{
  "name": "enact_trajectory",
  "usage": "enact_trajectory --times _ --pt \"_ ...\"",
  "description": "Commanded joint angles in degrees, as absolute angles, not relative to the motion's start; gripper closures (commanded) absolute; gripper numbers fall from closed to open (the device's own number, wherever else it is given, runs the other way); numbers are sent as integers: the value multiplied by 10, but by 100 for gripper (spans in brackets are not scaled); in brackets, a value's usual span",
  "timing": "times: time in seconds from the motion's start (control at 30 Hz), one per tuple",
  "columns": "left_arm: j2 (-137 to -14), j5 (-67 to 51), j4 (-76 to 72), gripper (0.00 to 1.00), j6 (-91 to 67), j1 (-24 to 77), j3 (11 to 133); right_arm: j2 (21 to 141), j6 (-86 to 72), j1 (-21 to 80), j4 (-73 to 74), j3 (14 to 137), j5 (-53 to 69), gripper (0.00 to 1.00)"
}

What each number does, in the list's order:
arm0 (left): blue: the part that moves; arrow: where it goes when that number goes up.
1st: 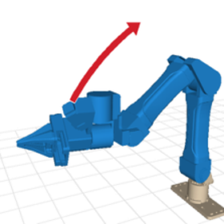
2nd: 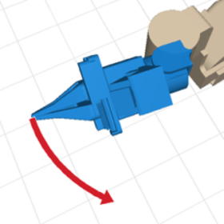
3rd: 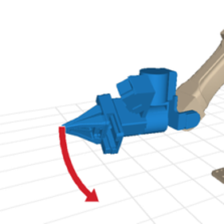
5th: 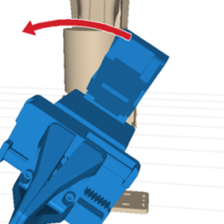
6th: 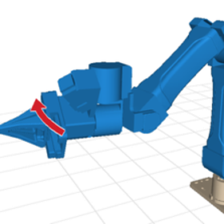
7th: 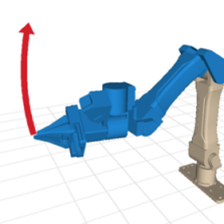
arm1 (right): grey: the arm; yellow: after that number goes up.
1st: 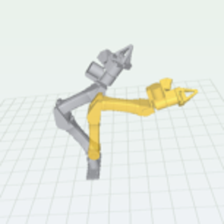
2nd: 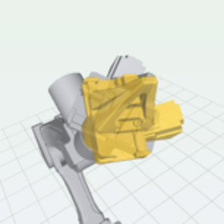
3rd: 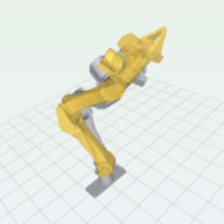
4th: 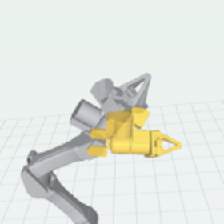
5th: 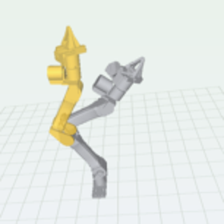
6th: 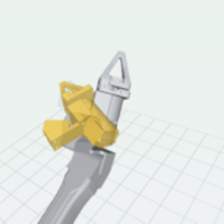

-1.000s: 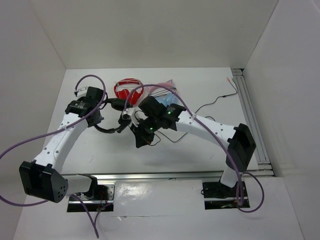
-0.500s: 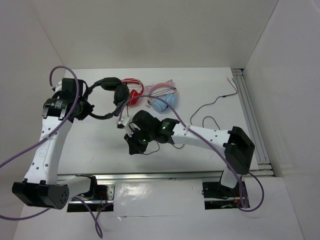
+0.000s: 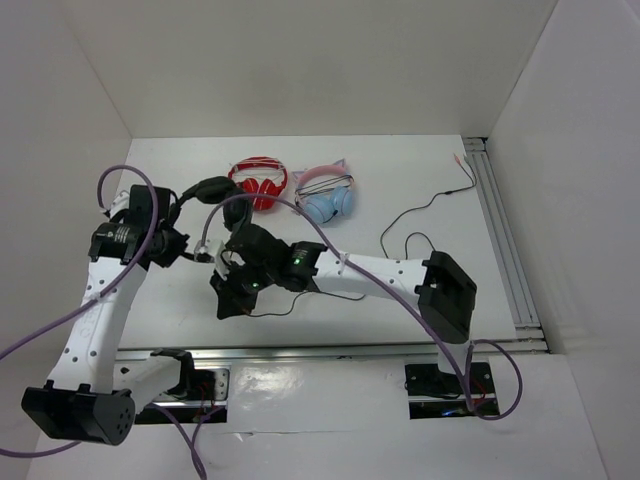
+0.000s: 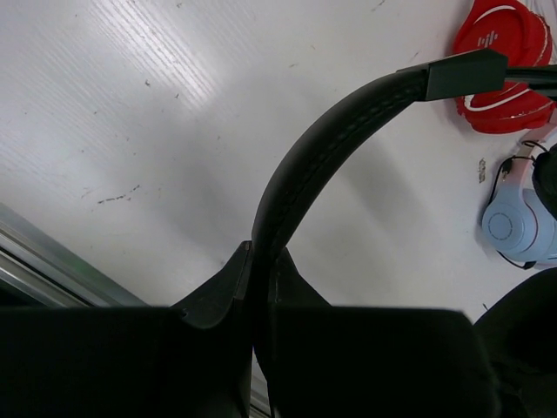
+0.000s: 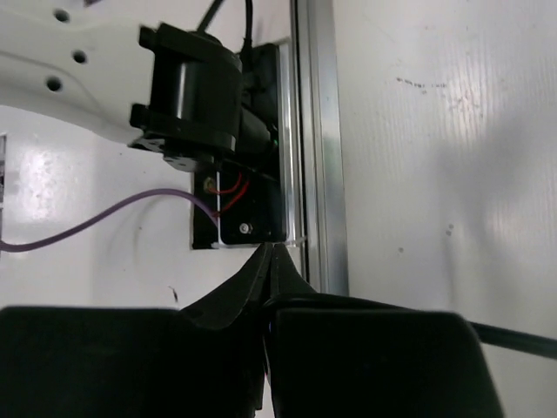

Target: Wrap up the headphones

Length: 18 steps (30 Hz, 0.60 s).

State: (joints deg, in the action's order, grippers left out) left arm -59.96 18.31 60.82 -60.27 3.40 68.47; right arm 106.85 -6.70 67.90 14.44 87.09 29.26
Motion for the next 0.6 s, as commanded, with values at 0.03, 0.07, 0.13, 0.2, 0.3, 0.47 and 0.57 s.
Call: enact_trajectory --times 0.03,0.07,0.13,0.2,0.3,0.47,0.57 --pt "-618 221 542 100 -623 55 691 1080 -77 667 110 938 364 94" --pt "-623 229 542 100 -623 70 686 1085 -83 659 110 949 371 94" --pt "-631 254 554 100 -623 83 678 1096 -83 652 125 980 394 95" --pt "-636 268 554 100 -628 95 665 1096 -83 647 125 986 404 99" --pt "-636 287 554 100 -623 101 651 1088 -83 641 125 991 410 100" --pt "-649 287 520 100 -568 134 609 1068 -83 604 147 1003 416 100" --pt "-649 274 493 100 -530 167 589 1062 -77 583 178 1016 423 100"
